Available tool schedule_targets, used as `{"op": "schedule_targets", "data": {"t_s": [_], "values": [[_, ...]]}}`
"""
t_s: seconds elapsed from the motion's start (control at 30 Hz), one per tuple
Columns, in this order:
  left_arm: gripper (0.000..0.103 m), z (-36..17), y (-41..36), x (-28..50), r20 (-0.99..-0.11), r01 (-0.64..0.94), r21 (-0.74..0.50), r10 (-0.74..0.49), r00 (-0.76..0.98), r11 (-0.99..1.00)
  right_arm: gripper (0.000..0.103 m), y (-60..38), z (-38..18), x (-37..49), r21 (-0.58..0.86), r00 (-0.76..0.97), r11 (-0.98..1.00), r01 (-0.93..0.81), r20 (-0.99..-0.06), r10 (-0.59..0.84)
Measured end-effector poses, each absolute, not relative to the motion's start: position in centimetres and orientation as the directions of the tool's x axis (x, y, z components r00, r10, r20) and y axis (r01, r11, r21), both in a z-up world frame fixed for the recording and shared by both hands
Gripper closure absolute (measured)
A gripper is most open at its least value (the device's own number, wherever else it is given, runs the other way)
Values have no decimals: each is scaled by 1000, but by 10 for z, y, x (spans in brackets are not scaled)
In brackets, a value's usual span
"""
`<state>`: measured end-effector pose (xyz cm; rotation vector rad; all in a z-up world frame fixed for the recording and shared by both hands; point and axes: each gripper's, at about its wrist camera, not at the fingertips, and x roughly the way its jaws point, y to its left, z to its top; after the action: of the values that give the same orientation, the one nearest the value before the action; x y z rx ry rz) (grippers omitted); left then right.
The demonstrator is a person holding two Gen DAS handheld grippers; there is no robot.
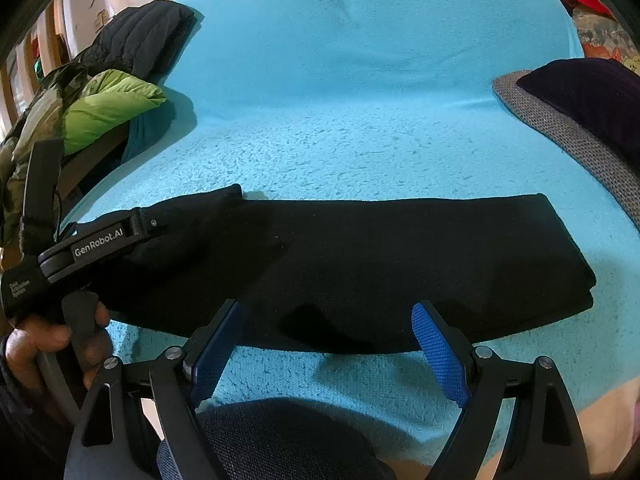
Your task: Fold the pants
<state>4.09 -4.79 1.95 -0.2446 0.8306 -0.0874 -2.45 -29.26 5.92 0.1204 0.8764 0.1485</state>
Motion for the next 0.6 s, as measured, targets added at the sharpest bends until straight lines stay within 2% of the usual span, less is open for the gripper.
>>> {"op": "schedule_targets", "data": {"t_s": [0.17,0.23,0.3,0.33,0.4,0.6], "values": [[0,18,-56,42,-730,-19,-192,-130,671,981,16,-327,71,-31,261,691,964,-45,-689,219],[0,18,-56,42,-731,-20,-187,-125,671,982,15,-349,83,-41,191,783,981,-25,-607,138],[0,17,-55,43,-732,-21,-183,-122,671,983,9,-370,92,-51,101,853,995,4,-520,50],[0,17,-56,43,-733,-22,-177,-117,670,984,2,-381,95,-54,60,866,998,13,-500,18],[0,16,-58,44,-737,-21,-160,-105,668,987,1,-402,96,-56,27,864,999,31,-502,-13],[0,15,-59,46,-739,-24,-144,-92,668,989,6,-459,88,-52,18,756,991,134,-648,-90]]}}
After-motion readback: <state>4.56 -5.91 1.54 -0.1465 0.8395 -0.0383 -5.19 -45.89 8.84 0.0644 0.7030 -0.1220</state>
